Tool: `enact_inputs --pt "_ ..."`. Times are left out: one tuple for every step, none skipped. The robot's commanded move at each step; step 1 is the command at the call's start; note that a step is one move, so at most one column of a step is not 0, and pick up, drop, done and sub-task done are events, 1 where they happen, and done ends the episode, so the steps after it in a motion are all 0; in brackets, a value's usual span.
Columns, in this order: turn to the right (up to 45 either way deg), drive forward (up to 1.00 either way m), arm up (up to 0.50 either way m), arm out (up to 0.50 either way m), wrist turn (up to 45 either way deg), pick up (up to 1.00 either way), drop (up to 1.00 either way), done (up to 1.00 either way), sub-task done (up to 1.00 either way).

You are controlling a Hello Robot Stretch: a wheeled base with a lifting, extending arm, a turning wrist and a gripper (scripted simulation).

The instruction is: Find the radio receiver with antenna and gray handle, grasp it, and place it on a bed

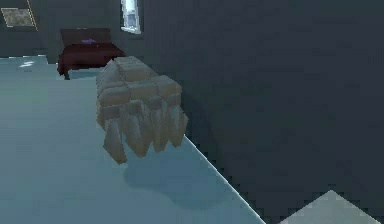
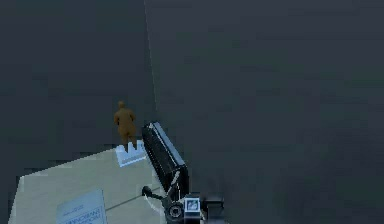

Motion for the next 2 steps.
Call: enact_inputs --pt "0.0 0.00 0.26 0.00 0.0 0.00 0.00 0.00 0.00" --pt "0.0 0.00 0.00 0.00 -45.0 0.00 0.00 0.00 0.00"
